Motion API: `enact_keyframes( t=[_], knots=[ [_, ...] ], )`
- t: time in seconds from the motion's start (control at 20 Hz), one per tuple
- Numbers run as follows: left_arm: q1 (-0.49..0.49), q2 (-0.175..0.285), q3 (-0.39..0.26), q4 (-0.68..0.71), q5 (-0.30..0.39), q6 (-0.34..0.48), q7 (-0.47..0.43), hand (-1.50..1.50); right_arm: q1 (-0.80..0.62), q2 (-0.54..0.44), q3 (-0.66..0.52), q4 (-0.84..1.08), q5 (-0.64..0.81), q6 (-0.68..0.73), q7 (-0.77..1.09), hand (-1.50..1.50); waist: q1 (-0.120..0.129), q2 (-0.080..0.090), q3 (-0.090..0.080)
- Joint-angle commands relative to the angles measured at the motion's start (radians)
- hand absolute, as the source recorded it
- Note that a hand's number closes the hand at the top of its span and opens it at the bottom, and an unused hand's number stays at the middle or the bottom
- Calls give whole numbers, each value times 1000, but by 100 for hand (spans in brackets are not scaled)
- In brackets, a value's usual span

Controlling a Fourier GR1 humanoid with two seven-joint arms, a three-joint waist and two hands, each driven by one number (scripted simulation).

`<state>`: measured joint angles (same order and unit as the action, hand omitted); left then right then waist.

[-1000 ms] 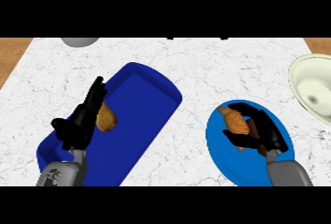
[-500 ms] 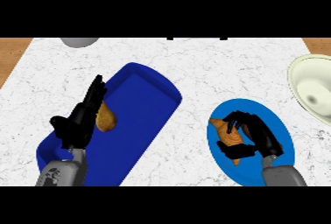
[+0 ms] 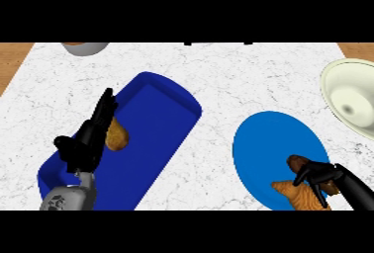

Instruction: Pick the croissant from the plate and place it in the bowl

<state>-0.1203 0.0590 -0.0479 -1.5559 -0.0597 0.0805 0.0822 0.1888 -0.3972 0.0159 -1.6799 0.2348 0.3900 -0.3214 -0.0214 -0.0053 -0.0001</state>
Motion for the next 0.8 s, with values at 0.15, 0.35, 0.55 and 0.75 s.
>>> enact_keyframes(
  t=[0.15, 0.35, 0.55, 0.75],
  knots=[
    [-33, -18, -4, -2, -10, 21, 38, 0, 110, -15, -134, -276, -138, 11, -111, 150, 2, 1, 0],
    [-46, -2, 10, -8, -11, 18, 51, 0, 238, -56, -289, -465, -234, 35, -136, 150, -10, -1, -1],
    [-29, -8, 4, 32, -7, 0, -4, 0, 172, -91, -425, -571, -346, 32, 88, 150, 8, 4, -1],
    [-30, 28, 39, -9, 40, -44, 26, 0, 68, -152, -496, -661, -435, -15, 344, 150, 19, 5, -2]
  ],
)
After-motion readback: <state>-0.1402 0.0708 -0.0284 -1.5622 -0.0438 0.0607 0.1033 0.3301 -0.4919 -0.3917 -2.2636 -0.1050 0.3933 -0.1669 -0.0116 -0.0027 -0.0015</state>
